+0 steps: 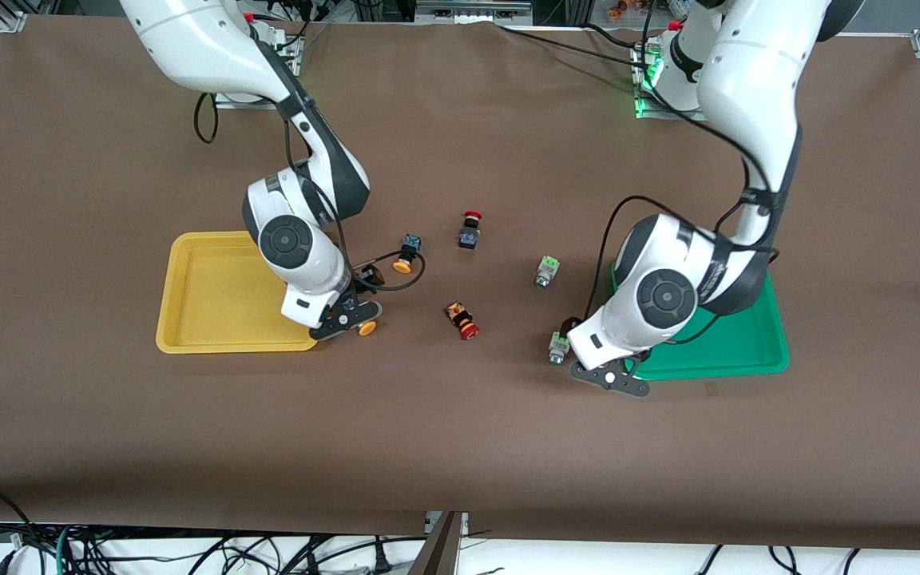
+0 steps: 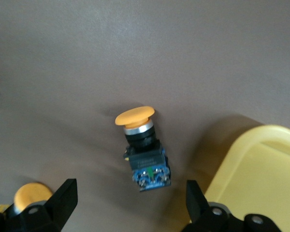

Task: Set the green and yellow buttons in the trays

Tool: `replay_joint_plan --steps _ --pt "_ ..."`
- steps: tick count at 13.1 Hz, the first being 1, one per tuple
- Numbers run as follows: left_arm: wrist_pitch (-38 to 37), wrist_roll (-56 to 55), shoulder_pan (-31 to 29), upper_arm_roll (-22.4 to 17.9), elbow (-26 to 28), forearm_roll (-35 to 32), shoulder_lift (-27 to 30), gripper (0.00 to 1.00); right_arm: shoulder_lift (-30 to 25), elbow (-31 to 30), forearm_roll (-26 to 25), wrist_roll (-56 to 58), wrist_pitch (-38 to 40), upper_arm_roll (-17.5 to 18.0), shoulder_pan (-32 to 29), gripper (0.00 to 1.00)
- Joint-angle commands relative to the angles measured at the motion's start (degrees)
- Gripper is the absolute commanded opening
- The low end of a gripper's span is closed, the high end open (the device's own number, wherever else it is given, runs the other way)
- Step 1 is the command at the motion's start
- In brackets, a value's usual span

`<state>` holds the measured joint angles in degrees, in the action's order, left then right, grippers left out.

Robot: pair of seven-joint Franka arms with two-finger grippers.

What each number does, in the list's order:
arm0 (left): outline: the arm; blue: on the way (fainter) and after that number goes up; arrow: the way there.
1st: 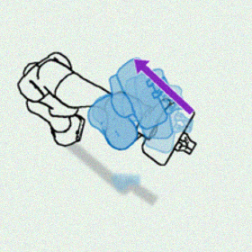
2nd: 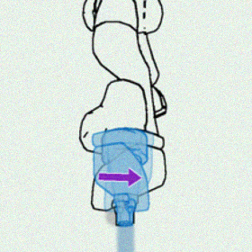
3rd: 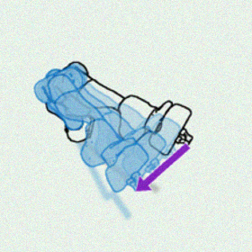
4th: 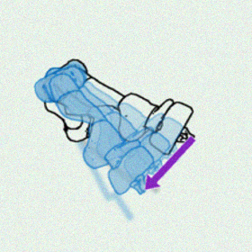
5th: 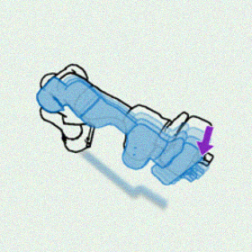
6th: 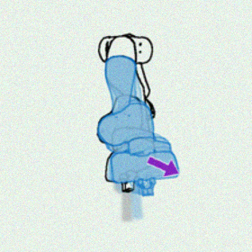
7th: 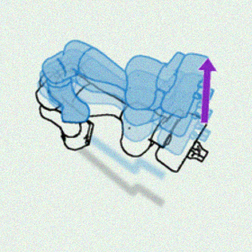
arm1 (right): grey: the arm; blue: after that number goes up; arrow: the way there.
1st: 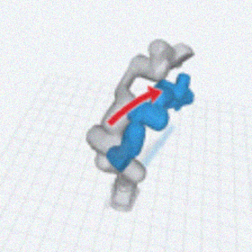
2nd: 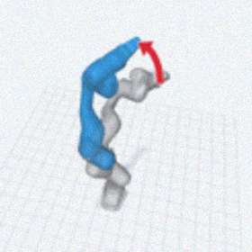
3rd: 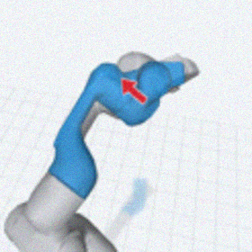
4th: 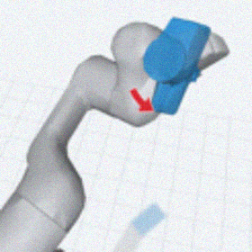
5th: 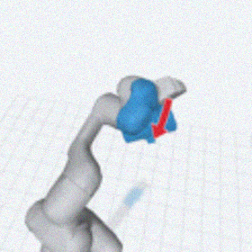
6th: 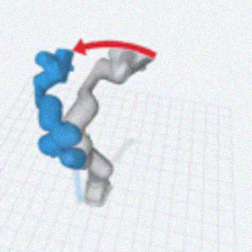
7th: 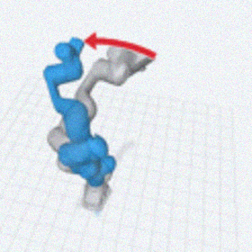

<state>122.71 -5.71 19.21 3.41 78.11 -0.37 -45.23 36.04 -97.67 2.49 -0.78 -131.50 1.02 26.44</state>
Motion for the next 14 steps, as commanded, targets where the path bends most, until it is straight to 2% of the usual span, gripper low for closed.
replay_joint_plan --steps 1,3,4,5,6,7,8,9,10,12,14 --pt "6.03 1.05 2.4 0.1 0.72 1.6 -2.66 1.0 1.92 0.46 -0.12 1.83 -2.78 -0.49 0.72 0.99" --pt "7.71 0.43 3.37 0.2 1.69 1.51 -3.89 1.0 3.42 -0.42 -0.21 1.92 -6.12 -0.49 0.8 0.96" --pt "8.33 0.52 3.2 0.2 1.95 1.42 -4.77 1.0 3.51 -0.42 -0.21 2.01 -6.4 -0.49 0.8 0.9" --pt "8.77 0.61 3.28 0.29 1.96 1.33 -5.56 1.0 3.6 -0.42 -0.21 2.01 -6.4 -0.49 0.8 0.79" --pt "8.69 0.96 3.29 0.2 2.48 1.25 -5.57 0.71 3.6 -0.42 -0.21 2.01 -6.4 -0.58 0.72 0.66" --pt "8.69 0.79 3.37 0.2 3.09 0.98 -5.57 0.36 3.6 -0.51 -0.21 2.09 -6.22 -0.58 0.72 0.48" --pt "8.6 0.79 3.2 0.2 3.1 0.98 -5.48 0.11 3.6 -0.51 -0.21 2.88 -5.87 -0.58 0.54 0.33" --pt "8.25 0.96 3.2 0.2 3.1 0.98 -5.13 0.07 3.34 -0.51 -0.12 4.1 -5.7 -0.75 0.28 0.15" --pt "8.07 1.05 3.11 0.2 2.93 0.81 -4.87 0.0 2.03 -0.33 -0.03 4.46 -3.61 -1.1 0.1 0.08" --pt "6.42 0.52 2.94 0.11 2.49 0.81 -2.5 0.0 -2.09 0.72 0.23 4.29 5.08 -2.41 -0.16 0.07" --pt "0.37 0.96 1.62 -0.68 2.05 0.72 2.14 0.0 -5.61 0.2 -0.21 6.3 11.15 -5.4 -0.16 0.08"
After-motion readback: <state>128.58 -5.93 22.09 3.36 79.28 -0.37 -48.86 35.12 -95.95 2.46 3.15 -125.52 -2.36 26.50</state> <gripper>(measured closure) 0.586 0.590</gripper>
